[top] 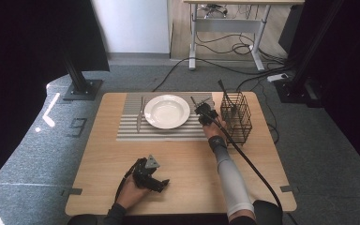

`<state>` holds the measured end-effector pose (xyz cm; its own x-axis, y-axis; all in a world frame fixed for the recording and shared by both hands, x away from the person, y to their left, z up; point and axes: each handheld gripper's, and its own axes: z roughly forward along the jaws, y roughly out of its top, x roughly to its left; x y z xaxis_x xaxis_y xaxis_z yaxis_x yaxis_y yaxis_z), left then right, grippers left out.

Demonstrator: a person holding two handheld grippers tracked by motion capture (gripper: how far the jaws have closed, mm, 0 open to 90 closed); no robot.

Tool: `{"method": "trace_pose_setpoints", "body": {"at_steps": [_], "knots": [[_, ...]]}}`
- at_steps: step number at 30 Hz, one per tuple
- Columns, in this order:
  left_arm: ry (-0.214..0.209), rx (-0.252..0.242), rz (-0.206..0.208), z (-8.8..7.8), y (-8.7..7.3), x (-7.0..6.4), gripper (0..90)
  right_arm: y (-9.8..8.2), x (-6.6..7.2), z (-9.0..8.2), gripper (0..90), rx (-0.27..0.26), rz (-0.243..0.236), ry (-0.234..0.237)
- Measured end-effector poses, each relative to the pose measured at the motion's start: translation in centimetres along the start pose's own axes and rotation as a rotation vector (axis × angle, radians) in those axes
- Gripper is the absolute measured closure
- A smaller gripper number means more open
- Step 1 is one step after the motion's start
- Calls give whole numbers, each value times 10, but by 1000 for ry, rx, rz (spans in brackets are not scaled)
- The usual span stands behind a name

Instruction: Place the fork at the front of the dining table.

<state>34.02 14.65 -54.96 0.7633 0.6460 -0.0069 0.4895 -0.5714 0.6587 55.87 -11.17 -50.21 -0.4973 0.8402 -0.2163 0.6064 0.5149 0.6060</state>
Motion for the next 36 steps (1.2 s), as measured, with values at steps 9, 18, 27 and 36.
{"method": "trace_pose_setpoints", "body": {"at_steps": [9,18,27,36], "knots": [[0,0,0,0,0,0,0,-1,-4,20,849,35,20,-14],[0,0,0,0,0,0,0,-5,-7,32,847,65,41,-17],[0,0,0,0,0,0,0,-5,-9,34,830,64,40,-18],[0,0,0,0,0,0,0,-5,-14,31,697,60,77,4]]}}
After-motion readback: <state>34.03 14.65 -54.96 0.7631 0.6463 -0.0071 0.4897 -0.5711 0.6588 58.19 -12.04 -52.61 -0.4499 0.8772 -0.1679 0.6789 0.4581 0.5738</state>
